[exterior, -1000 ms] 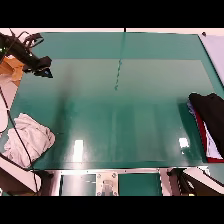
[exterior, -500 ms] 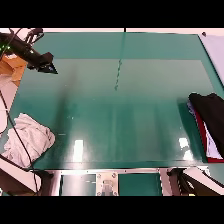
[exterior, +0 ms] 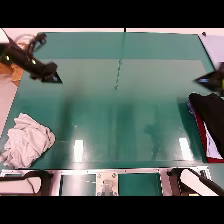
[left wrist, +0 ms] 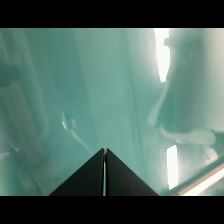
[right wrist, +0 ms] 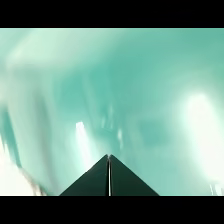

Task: Fold the shirts.

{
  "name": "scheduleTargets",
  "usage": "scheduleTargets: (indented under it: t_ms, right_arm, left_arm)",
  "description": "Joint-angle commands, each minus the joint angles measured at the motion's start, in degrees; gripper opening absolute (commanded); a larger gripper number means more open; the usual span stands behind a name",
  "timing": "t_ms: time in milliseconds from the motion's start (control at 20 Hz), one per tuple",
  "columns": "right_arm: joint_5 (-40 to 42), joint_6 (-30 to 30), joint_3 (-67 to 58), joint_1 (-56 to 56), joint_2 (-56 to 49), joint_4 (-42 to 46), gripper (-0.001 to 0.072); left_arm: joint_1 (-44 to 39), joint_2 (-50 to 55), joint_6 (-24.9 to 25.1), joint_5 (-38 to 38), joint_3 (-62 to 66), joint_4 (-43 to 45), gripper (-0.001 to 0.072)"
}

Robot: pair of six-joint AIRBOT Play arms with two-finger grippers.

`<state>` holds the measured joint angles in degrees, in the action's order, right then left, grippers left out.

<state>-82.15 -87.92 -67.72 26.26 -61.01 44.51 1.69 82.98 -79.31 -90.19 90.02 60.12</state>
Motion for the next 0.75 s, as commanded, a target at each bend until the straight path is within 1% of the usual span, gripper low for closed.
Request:
scheduleTargets:
  t_ms: [0,100,150,250,350,700]
  right_arm:
    - [10.25,7.10,10.67,-19.89,0.22,1.88,0.0021]
    - [16.72,6.91,15.69,-28.83,0.66,8.79,0.0020]
    - [20.04,6.91,17.70,-32.44,0.68,10.71,0.0020]
    - [25.09,6.91,19.89,-36.76,0.66,11.06,0.0021]
    - [25.11,5.68,20.13,-38.60,0.66,11.02,0.0021]
    - [25.14,5.68,20.13,-38.95,0.66,11.04,0.0021]
  left_arm:
    - [-4.37,-13.90,-0.22,8.31,-21.62,0.31,0.0024]
    - [-6.47,-20.94,-1.75,12.26,-31.50,0.31,0.0024]
    - [-7.04,-23.41,-2.10,13.55,-34.73,0.31,0.0024]
    - [-7.06,-26.08,-3.13,14.43,-38.12,0.50,0.0025]
    - [-7.06,-26.21,-3.15,14.34,-38.25,0.76,0.0025]
    - [-7.06,-26.21,-3.17,15.82,-38.25,0.74,0.0025]
